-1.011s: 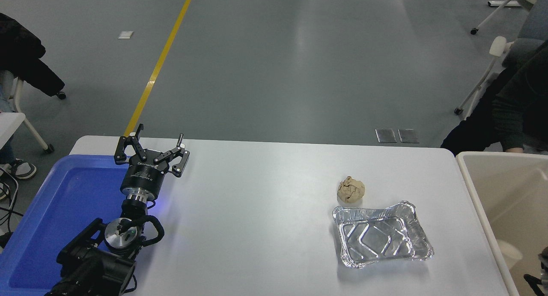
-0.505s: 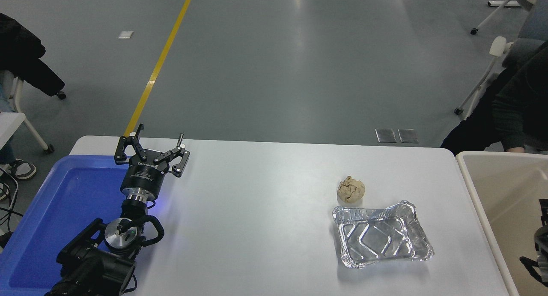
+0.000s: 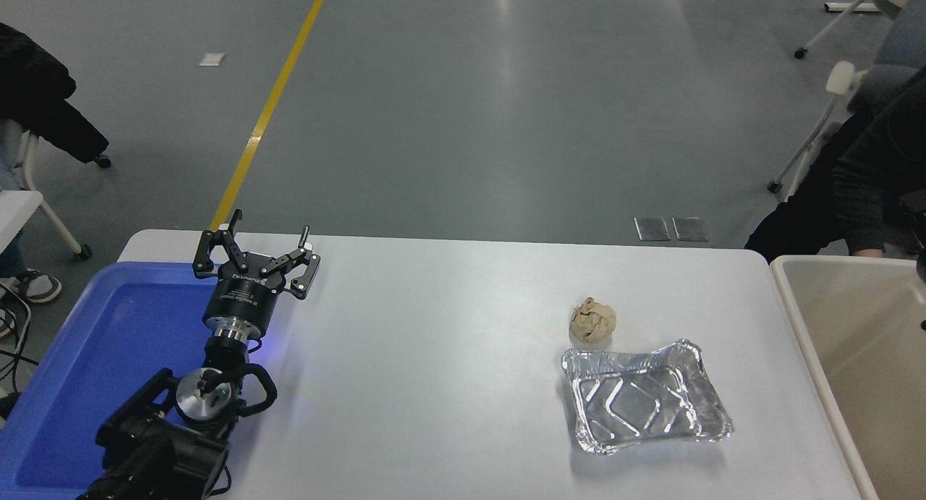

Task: Pick up paper cup place in dustbin

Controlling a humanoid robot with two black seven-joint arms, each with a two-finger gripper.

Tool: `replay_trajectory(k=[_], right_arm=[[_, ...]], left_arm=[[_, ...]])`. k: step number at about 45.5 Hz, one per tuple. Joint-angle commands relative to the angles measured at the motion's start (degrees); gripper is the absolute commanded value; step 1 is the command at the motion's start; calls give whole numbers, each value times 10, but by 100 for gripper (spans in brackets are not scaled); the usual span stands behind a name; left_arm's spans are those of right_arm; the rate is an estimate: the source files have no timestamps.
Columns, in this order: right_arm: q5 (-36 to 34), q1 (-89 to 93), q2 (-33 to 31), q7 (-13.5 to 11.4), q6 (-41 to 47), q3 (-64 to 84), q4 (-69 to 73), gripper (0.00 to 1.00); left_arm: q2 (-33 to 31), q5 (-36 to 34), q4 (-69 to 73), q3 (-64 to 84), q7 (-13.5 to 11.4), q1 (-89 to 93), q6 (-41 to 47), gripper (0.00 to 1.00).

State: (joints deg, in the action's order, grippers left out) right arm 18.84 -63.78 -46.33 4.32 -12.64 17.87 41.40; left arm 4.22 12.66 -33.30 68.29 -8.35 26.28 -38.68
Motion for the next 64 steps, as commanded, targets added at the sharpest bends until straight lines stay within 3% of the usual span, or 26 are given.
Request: replay_trajectory(k=[1, 15, 27, 45, 54, 64], right_arm=[[55, -188, -28, 0, 22, 198, 106, 100], [46, -430, -10, 0, 168, 382, 193, 100], [45, -611, 106, 4, 188, 571, 318, 100], [-66, -696, 280, 5, 212, 571, 460, 100], [-106, -696, 327, 5, 285, 539, 475, 100], [-117, -699, 333, 6, 395, 531, 510, 100]], left_arm=[[0, 0, 0, -1, 0, 0, 0, 99], [0, 0, 0, -1, 0, 0, -1, 99], [0, 0, 0, -1, 0, 0, -1, 99], [0, 0, 0, -1, 0, 0, 0, 99], [0, 0, 0, -1, 0, 0, -1, 99], [0, 0, 0, -1, 0, 0, 0, 99]])
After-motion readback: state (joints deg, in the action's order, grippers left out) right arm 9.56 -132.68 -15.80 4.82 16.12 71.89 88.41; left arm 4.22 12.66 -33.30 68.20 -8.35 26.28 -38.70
